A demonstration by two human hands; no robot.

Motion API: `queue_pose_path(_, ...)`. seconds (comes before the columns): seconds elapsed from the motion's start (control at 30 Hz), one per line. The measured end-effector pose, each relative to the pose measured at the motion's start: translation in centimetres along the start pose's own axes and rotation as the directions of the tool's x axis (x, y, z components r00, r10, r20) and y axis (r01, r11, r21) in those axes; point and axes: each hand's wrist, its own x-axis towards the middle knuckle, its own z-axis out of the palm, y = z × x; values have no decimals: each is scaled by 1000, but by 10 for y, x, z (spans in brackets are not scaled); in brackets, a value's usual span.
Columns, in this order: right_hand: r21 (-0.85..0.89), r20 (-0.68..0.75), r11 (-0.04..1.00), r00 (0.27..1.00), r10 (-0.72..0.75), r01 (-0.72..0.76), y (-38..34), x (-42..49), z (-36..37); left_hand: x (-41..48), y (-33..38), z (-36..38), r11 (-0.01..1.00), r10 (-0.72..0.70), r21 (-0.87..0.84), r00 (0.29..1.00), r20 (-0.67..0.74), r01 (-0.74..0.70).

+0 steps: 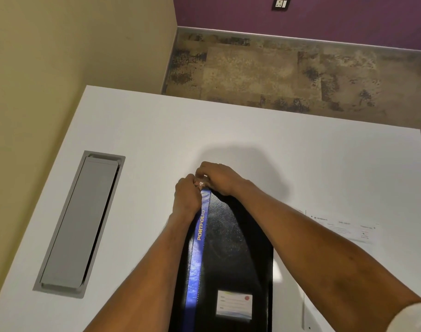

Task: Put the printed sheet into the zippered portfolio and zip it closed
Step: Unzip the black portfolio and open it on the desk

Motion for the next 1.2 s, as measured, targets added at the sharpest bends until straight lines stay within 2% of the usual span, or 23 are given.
queue_pose_path(0.17,39,17,999,999,-34,33,1,3,-3,-1,0,0,999,13,-42,1000,-17,-13)
queue_pose_path(0.3,5,39,1000,999,-22,22,5,6,-3,-1,-3,1,1000,-13,-23,1000,-28,12)
queue_pose_path(0.53,-37,77,999,996,-35,38,2,1,-7,-3,-2,0,999,37,-6,999,-35,-38)
queue_pose_path(0.83,-248,-40,965,995,-92,79,28,-38,-17,-3,-2,0,998,48,36,998,-37,-46)
queue_pose_path(1.03,-257,-80,966,997,-4,-17,59,-81,-21,-2,-3,-2,999,38,5,999,-20,-38)
queue_pose_path(1.2,-110,-186,972,965,186,-209,85,-129,-19,-2,-1,-4,1000,19,-4,1000,-14,-19)
